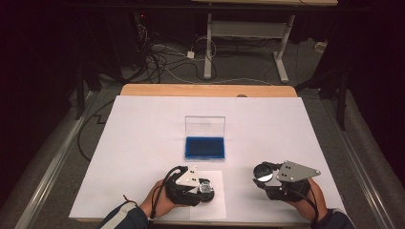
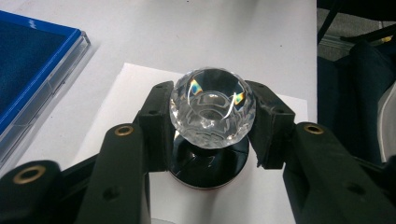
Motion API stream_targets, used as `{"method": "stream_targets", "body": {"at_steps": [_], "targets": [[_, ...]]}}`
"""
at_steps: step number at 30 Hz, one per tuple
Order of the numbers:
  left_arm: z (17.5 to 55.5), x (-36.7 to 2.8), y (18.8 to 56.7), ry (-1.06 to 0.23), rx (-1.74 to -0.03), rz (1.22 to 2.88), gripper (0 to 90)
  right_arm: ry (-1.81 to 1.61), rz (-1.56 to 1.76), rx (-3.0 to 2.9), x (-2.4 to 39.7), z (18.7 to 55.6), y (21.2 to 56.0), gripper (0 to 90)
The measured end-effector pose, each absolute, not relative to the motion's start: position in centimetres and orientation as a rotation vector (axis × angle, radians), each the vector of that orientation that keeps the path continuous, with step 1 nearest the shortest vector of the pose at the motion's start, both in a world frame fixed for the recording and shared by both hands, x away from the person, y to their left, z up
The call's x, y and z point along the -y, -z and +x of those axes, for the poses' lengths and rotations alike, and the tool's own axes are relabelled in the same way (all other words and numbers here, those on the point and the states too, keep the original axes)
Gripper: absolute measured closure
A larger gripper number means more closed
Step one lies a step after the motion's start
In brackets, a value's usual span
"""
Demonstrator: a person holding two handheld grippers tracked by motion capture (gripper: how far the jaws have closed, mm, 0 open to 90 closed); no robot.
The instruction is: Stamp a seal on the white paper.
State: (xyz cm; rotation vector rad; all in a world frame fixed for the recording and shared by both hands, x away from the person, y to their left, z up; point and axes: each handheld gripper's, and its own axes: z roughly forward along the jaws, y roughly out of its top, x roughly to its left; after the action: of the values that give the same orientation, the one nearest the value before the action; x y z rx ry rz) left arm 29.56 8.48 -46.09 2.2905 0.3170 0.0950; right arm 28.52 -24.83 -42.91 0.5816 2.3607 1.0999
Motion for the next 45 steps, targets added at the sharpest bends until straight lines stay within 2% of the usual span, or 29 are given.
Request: {"method": "stream_targets", "body": {"at_steps": [18,22,32,45], "targets": [[29.6,-8.4,45.8,-0.095,-0.319,2.310,54.1,-1.101,0.584,-2.363,24.8,28.5,42.9,39.0],[29.4,-8.2,45.4,-0.120,-0.304,2.339,54.2,-1.099,0.586,-2.360,24.9,28.5,42.8,39.0],[29.6,-8.8,43.8,-0.163,-0.309,2.291,54.1,-1.093,0.581,-2.352,24.9,28.4,42.7,39.0],[29.6,-8.5,44.5,-0.140,-0.295,2.331,54.1,-1.091,0.581,-2.353,25.0,28.4,42.7,39.0]]}}
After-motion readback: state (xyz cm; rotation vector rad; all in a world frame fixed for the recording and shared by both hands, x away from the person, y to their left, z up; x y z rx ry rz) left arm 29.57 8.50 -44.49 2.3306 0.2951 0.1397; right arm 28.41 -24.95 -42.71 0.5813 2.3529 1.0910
